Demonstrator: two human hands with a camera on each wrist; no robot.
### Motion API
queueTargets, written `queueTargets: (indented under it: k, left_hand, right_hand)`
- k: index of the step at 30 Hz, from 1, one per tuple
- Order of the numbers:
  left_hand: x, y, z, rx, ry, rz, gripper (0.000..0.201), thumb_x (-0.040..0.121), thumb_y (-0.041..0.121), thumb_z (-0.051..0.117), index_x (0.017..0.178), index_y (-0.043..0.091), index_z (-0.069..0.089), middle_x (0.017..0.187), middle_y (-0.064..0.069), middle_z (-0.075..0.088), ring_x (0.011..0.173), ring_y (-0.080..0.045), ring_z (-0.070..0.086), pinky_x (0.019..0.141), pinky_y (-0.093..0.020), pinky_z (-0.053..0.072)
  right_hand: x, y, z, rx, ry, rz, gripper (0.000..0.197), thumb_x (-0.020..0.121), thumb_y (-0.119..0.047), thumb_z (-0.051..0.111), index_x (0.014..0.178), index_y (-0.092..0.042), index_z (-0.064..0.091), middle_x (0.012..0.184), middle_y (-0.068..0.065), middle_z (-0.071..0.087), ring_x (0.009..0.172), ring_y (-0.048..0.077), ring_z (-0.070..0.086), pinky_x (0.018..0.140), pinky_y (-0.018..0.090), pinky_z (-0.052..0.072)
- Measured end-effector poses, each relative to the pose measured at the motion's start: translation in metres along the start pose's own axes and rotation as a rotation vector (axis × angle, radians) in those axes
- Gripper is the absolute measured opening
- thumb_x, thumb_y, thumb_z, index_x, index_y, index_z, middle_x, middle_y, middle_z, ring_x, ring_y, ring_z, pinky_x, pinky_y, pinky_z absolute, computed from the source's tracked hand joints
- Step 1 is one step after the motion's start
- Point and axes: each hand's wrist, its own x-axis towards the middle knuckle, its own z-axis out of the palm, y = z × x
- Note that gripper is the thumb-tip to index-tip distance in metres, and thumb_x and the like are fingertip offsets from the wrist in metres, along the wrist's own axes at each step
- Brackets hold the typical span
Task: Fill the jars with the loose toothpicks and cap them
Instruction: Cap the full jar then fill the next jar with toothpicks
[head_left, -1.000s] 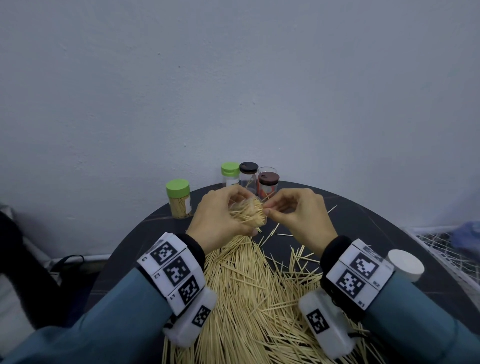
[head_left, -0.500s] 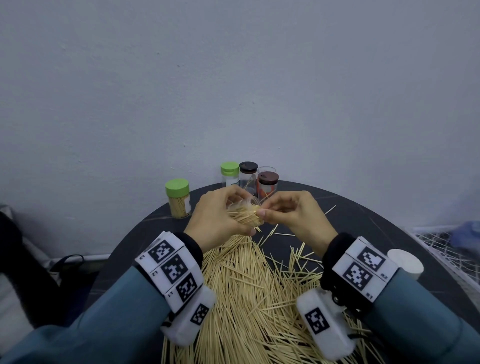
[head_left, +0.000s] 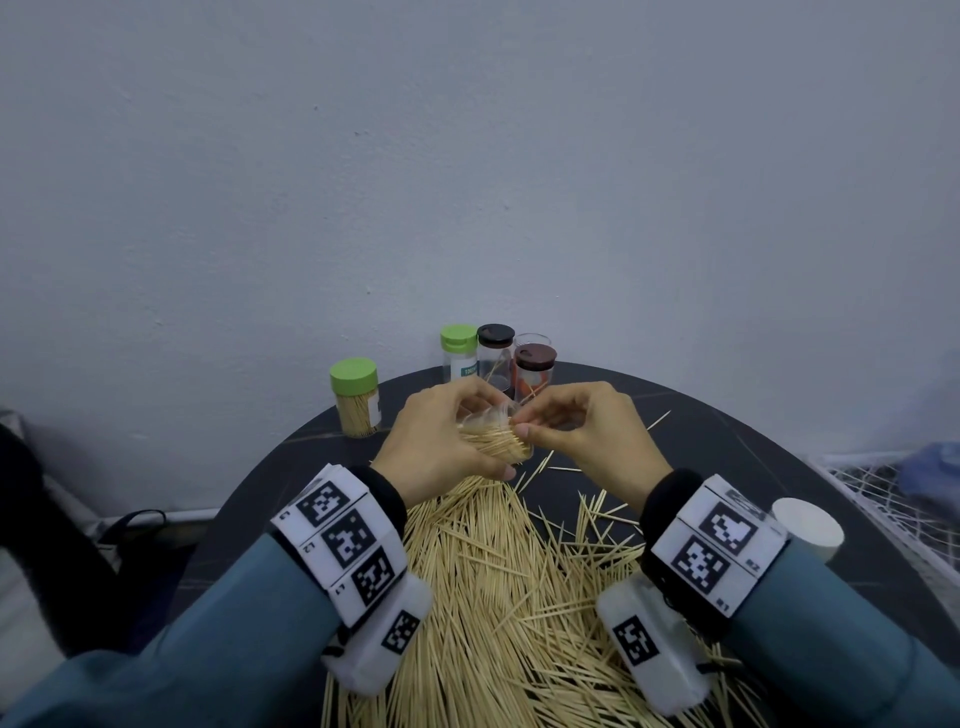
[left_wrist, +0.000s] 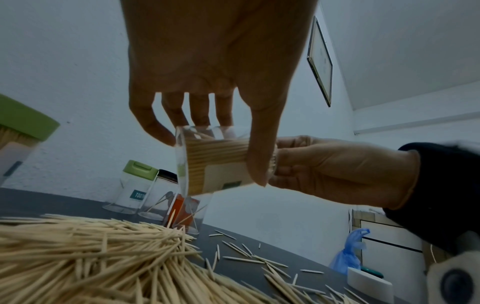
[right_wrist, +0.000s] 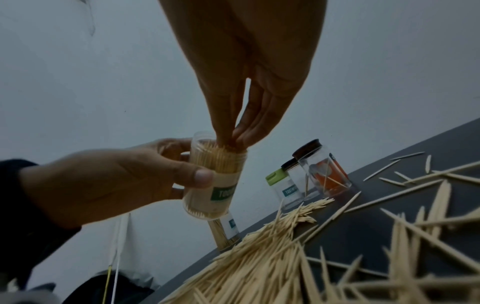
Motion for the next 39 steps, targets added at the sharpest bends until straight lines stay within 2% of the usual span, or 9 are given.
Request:
queueTargets:
  k: [4, 7, 13, 17, 22, 26, 29, 33, 39]
  left_hand:
    - [0.001, 0.000, -0.002, -0.017, 0.005, -0.009, 0.058, 0.051, 0.022, 0.091, 0.103, 0.027, 0.065, 0.101, 0.006, 0.066, 0.097, -0.009, 0.060, 0.081, -0.026, 0.049]
    - [0.002, 0.000, -0.005, -0.022, 0.027, -0.023, 0.057, 0.053, 0.021, 0.091, 0.103, 0.027, 0.064, 0.103, 0.007, 0.064, 0.097, -0.009, 0.058, 0.076, -0.020, 0.045]
    - [0.005, 0.000, -0.016, -0.070, 0.060, -0.060, 0.061, 0.056, 0.018, 0.089, 0.110, 0.023, 0.061, 0.105, 0.005, 0.061, 0.100, -0.012, 0.056, 0.079, -0.022, 0.041]
    - [0.010, -0.006, -0.030, -0.092, 0.123, -0.076, 0.062, 0.056, 0.018, 0.089, 0.112, 0.020, 0.061, 0.101, 0.006, 0.059, 0.097, -0.012, 0.055, 0.079, -0.024, 0.042]
    - [0.021, -0.019, -0.057, -0.159, 0.209, -0.118, 0.058, 0.057, 0.017, 0.089, 0.108, 0.018, 0.063, 0.092, 0.008, 0.057, 0.087, -0.012, 0.055, 0.075, -0.025, 0.045]
    - [0.027, -0.028, -0.076, -0.218, 0.263, -0.127, 0.056, 0.058, 0.012, 0.088, 0.108, 0.017, 0.063, 0.091, 0.008, 0.058, 0.076, -0.002, 0.053, 0.067, -0.018, 0.046]
    - [0.030, -0.029, -0.082, -0.229, 0.270, -0.105, 0.055, 0.058, 0.012, 0.088, 0.106, 0.018, 0.063, 0.087, 0.011, 0.057, 0.072, 0.001, 0.052, 0.066, -0.013, 0.044]
    - [0.032, -0.029, -0.083, -0.247, 0.248, -0.088, 0.053, 0.059, 0.013, 0.088, 0.105, 0.020, 0.062, 0.085, 0.016, 0.054, 0.074, 0.001, 0.051, 0.067, -0.013, 0.044]
    - [0.030, -0.022, -0.082, -0.208, 0.218, -0.056, 0.053, 0.061, 0.019, 0.088, 0.108, 0.022, 0.062, 0.088, 0.016, 0.054, 0.077, 0.001, 0.051, 0.056, -0.005, 0.040]
  right_hand:
    - [0.002, 0.001, -0.003, 0.001, 0.061, 0.003, 0.003, 0.077, -0.018, 0.074, 0.080, -0.019, 0.074, 0.076, -0.003, 0.072, 0.071, 0.003, 0.064, 0.068, 0.009, 0.049]
    - [0.004, 0.002, -0.009, -0.038, 0.090, 0.028, 0.004, 0.080, -0.018, 0.072, 0.083, -0.016, 0.073, 0.075, -0.003, 0.069, 0.069, 0.005, 0.061, 0.063, 0.006, 0.046]
    - [0.005, 0.010, -0.015, -0.376, -0.337, 0.280, 0.016, 0.082, -0.020, 0.070, 0.097, -0.016, 0.067, 0.090, -0.002, 0.066, 0.082, 0.007, 0.059, 0.067, 0.010, 0.044]
    - [0.008, 0.004, -0.009, -0.489, -0.478, 0.271, 0.028, 0.084, -0.025, 0.068, 0.110, -0.018, 0.061, 0.111, -0.001, 0.064, 0.100, 0.009, 0.058, 0.085, 0.019, 0.044]
    - [0.039, -0.004, 0.011, -0.690, -0.702, 0.229, 0.061, 0.083, -0.035, 0.066, 0.136, -0.021, 0.038, 0.141, 0.002, 0.042, 0.126, 0.017, 0.043, 0.104, 0.029, 0.035]
    - [0.079, -0.004, 0.036, -0.753, -0.748, 0.240, 0.079, 0.084, -0.045, 0.062, 0.147, -0.020, 0.021, 0.153, 0.003, 0.024, 0.139, 0.021, 0.026, 0.112, 0.033, 0.023]
    - [0.104, 0.001, 0.058, -0.756, -0.787, 0.274, 0.091, 0.082, -0.053, 0.059, 0.150, -0.022, 0.007, 0.158, 0.003, 0.009, 0.144, 0.020, 0.013, 0.116, 0.035, 0.015]
    - [0.115, 0.007, 0.086, -0.868, -0.878, 0.379, 0.098, 0.075, -0.068, 0.056, 0.147, -0.038, -0.004, 0.158, 0.005, -0.008, 0.145, 0.027, -0.003, 0.116, 0.049, 0.003]
    - [0.101, 0.005, 0.097, -0.998, -0.949, 0.362, 0.094, 0.077, -0.072, 0.046, 0.146, -0.041, -0.010, 0.156, 0.009, -0.017, 0.143, 0.036, -0.006, 0.113, 0.054, 0.002]
